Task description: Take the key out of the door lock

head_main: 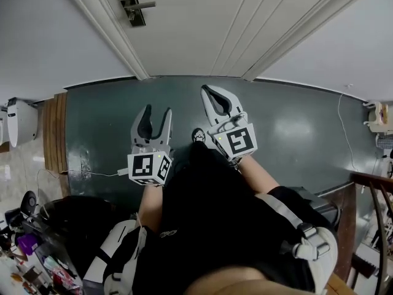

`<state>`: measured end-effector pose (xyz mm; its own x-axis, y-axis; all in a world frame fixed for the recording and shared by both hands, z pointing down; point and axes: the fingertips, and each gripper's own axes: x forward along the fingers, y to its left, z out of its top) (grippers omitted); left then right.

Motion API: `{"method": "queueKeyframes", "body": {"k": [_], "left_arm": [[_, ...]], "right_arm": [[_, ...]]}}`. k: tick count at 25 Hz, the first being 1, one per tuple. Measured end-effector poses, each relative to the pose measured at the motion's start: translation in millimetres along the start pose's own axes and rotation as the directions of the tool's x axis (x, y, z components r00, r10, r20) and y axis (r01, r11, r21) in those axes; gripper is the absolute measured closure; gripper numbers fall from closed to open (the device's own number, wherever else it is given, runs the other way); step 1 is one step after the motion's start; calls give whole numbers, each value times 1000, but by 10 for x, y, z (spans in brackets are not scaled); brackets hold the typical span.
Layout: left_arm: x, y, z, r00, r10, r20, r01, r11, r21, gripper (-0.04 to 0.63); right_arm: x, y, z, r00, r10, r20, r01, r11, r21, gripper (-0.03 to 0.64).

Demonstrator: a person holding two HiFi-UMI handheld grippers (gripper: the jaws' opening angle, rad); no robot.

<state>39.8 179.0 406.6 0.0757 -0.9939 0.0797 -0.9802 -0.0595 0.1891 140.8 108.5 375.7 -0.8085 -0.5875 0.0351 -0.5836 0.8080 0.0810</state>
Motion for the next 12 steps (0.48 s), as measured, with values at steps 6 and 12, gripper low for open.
{"method": "queueKeyframes", "body": {"k": [6,12], "left_arm": [[668,3,77,1000,-4,-17,4,1000,-10,376],[1043,-14,18,996,34,-83,-33,999,7,376]], "right_arm": [[408,-443,12,999,45,29,-45,999,-1,609],[670,-745,-75,995,88,46,-91,994,66,609]]}}
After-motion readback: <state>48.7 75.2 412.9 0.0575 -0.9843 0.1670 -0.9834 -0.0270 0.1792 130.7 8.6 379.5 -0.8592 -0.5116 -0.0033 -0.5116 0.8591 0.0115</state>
